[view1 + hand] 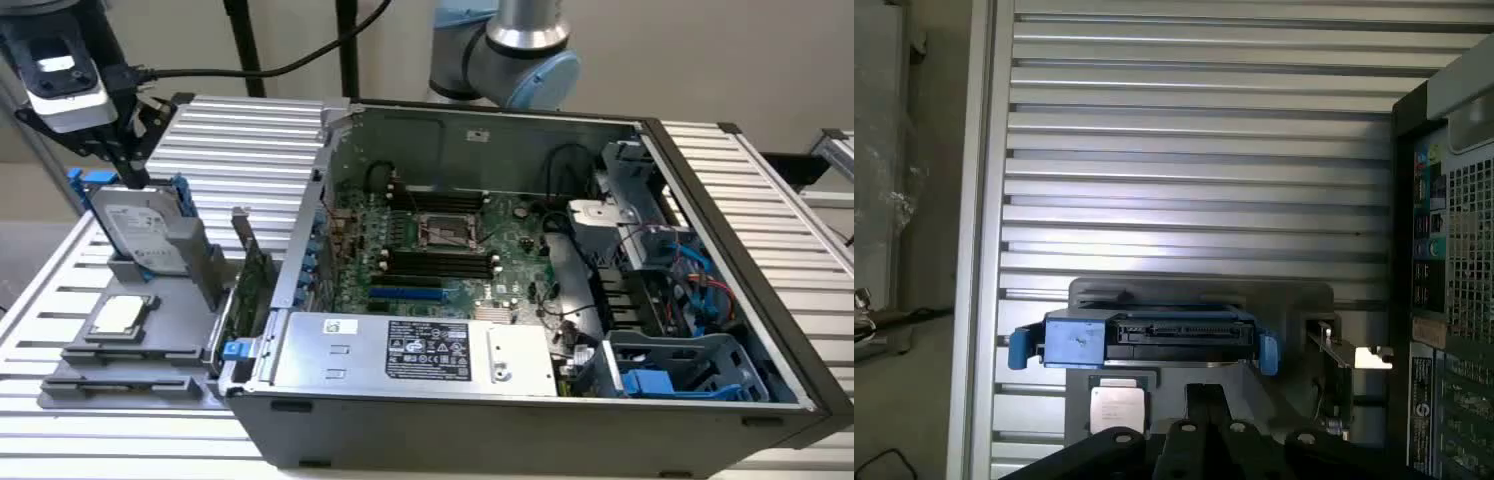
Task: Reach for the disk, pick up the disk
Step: 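Reach for the disk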
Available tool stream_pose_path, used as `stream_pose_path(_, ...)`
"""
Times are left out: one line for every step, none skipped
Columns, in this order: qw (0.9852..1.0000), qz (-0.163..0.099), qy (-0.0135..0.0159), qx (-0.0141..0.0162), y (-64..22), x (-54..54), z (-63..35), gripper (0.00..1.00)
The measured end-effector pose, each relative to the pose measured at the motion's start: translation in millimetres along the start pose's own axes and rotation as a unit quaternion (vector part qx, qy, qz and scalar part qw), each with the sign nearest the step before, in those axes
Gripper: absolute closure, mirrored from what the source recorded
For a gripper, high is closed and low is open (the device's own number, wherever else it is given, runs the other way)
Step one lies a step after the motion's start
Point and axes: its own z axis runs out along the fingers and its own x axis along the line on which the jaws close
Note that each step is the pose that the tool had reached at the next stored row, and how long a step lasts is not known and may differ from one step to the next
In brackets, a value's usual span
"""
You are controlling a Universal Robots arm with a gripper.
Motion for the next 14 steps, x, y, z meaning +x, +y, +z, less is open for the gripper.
stream_pose_path(1.0,0.0,0.0,0.0,0.0,0.0,0.0,0.89)
stream_pose_path(1.0,0.0,0.0,0.0,0.0,0.0,0.0,0.89)
stream_pose_path(1.0,0.0,0.0001,0.0,0.0,0.0,0.0,0.89)
stream_pose_path(1.0,0.0,0.0001,0.0,0.0,0.0,0.0,0.89)
stream_pose_path(1.0,0.0,0.0001,0.0,0.0,0.0,0.0,0.89)
stream_pose_path(1.0,0.0,0.0001,0.0,0.0,0.0,0.0,0.89)
stream_pose_path(1.0,0.0,0.0001,0.0,0.0,0.0,0.0,0.89)
stream_pose_path(1.0,0.0,0.0001,0.0,0.0,0.0,0.0,0.89)
stream_pose_path(1.0,0.0,0.0001,0.0,0.0,0.0,0.0,0.89)
stream_pose_path(1.0,0.0,0.0001,0.0,0.0,0.0,0.0,0.89)
stream_pose_path(1.0,0.0,0.0002,0.0,0.0,0.0,0.0,0.89)
stream_pose_path(1.0,0.0,0.0002,0.0,0.0,0.0,-0.1,0.89)
stream_pose_path(1.0,0.0,0.0002,0.0,0.0,0.0,-0.1,0.89)
stream_pose_path(1.0,0.0,0.0003,0.0001,0.0,0.6,-0.1,0.89)
